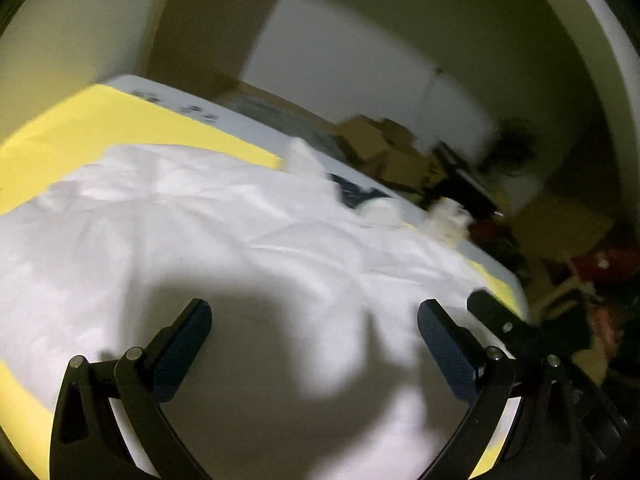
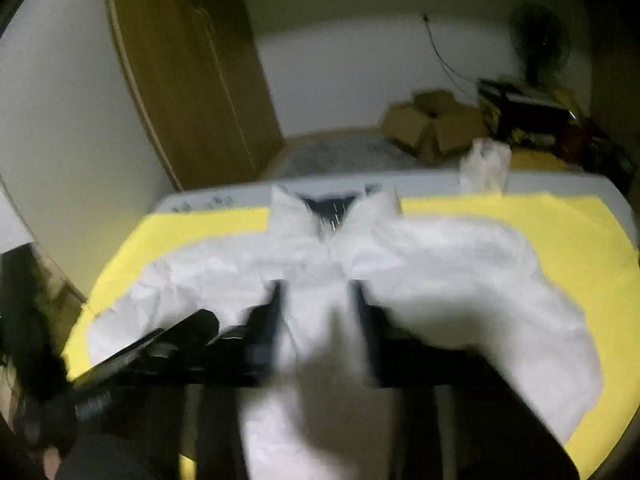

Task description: Fold large clothes

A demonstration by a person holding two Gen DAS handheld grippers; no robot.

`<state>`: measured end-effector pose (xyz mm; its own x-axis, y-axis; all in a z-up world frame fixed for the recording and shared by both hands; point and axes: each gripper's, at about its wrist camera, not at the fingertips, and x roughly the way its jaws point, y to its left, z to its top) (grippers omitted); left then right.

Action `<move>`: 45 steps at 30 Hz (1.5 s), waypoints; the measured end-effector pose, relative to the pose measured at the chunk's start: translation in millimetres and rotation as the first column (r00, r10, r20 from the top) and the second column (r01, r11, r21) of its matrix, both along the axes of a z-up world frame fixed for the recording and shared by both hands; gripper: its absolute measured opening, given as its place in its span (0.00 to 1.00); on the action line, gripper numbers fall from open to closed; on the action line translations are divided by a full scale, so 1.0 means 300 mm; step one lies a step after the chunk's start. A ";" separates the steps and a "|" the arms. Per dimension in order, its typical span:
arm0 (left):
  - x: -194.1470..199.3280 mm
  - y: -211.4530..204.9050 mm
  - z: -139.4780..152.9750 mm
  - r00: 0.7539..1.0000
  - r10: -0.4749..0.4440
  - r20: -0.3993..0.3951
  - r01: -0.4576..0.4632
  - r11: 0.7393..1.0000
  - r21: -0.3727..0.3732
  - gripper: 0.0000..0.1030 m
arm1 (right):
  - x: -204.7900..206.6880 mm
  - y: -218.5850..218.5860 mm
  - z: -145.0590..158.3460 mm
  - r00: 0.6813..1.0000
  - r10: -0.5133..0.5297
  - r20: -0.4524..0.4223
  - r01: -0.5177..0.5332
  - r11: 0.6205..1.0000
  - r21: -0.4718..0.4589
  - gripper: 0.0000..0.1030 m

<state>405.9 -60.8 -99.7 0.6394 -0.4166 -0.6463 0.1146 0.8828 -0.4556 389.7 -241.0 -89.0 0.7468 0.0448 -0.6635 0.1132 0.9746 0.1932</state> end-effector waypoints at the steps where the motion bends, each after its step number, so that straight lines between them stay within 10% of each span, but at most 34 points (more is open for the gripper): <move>1: -0.001 0.016 -0.010 1.000 0.019 0.003 -0.019 1.000 -0.013 0.99 | 0.016 0.020 -0.024 1.000 -0.012 -0.029 0.011 1.000 -0.022 0.21; 14: 0.060 0.008 -0.203 0.998 0.000 0.069 -0.018 0.966 0.258 1.00 | 0.150 0.112 -0.350 0.992 -0.019 -0.121 0.004 0.992 -0.127 0.17; 42: 0.114 0.068 -0.278 1.000 -0.022 0.002 0.021 0.987 0.157 1.00 | 0.169 0.116 -0.400 0.993 -0.012 -0.114 -0.002 0.993 -0.121 0.17; 45: 0.066 0.162 -0.182 0.999 -0.002 0.035 0.000 0.999 0.042 1.00 | 0.175 0.114 -0.394 0.992 -0.007 -0.127 -0.008 0.993 -0.121 0.17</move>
